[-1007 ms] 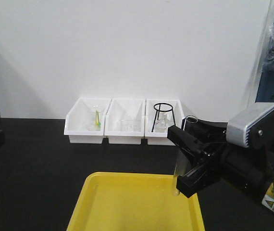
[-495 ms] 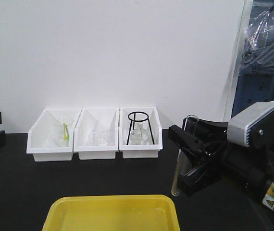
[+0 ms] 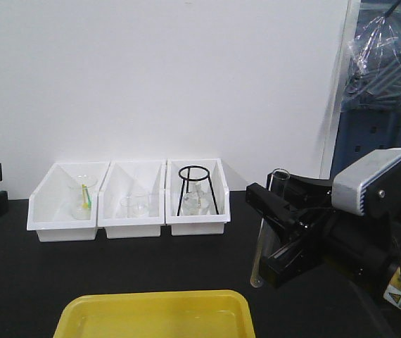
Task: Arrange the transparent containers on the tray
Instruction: 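Lower the left gripper's test tube over the yellow tray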
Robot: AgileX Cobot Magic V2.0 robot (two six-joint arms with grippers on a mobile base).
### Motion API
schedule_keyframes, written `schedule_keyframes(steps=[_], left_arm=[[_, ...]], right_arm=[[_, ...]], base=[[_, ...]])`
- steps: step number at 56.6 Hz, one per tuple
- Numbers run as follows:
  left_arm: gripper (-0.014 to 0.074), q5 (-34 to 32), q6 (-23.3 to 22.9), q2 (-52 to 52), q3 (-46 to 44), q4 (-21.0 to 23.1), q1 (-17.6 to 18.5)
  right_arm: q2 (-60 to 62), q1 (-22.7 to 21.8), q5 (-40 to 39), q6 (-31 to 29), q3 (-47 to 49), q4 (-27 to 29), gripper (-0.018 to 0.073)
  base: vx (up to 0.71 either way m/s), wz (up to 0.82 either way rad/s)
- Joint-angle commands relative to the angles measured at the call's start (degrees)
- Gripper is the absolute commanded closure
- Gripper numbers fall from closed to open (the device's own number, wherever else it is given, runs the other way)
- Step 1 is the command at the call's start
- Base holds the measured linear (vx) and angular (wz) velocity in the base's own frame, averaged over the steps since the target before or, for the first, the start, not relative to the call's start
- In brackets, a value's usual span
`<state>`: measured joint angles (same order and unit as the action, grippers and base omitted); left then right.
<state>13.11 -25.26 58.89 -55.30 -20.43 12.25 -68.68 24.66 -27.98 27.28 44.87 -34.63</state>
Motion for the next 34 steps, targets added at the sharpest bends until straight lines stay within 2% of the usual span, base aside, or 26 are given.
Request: schedule_keyframes(steps=[1, 17, 29, 34], left_arm=[[0.0600, -4.5, -0.5, -0.8, -2.1, 0.0, 0.3], [0.0600, -3.7, -0.7, -0.8, -2.1, 1.1, 0.3], [0.0600, 3.7, 0.9, 6.0, -2.1, 9.2, 0.3], [0.0600, 7.8, 4.9, 11.5, -3.0, 17.1, 0.3]], right_arm=[[1.6, 0.0, -3.9, -0.3, 1.7, 0.9, 0.0571], [1.4, -0.1, -5.4, -0.3, 1.7, 2.9, 0.0571], [1.4, -0.1, -5.1, -0.3, 1.7, 3.0, 0.0571], [1.4, -0.1, -4.1, -0.3, 1.7, 3.0, 0.0571]], base=[[0.00, 0.00], [0.00, 0.00], [0.00, 0.00], [0.00, 0.00]])
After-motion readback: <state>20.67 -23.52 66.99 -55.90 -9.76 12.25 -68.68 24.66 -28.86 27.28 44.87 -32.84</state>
